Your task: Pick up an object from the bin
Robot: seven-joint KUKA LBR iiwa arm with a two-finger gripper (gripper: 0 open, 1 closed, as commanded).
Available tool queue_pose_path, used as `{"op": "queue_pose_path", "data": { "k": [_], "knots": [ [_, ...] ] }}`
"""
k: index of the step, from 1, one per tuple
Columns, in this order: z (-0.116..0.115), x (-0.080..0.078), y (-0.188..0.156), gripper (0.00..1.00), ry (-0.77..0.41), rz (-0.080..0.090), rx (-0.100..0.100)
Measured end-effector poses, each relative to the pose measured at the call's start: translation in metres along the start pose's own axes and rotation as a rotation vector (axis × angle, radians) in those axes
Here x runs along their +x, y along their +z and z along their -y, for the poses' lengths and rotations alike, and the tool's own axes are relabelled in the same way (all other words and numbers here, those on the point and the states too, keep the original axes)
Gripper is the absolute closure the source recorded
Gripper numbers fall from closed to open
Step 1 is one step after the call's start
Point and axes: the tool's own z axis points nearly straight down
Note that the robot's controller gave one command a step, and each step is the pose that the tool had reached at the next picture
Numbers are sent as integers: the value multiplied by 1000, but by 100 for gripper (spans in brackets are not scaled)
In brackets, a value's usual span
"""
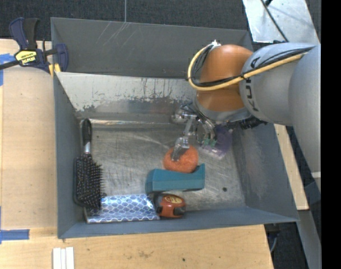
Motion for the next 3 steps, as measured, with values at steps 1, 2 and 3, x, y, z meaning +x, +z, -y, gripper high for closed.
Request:
{"op": "queue_pose_path", "data": {
  "k": [1,2,3],
  "knots": [
    [0,0,0,0,0,0,0],
    [18,40,1,0,29,18,-3],
    [35,43,3,100,180,-20,-1]
  ]
}}
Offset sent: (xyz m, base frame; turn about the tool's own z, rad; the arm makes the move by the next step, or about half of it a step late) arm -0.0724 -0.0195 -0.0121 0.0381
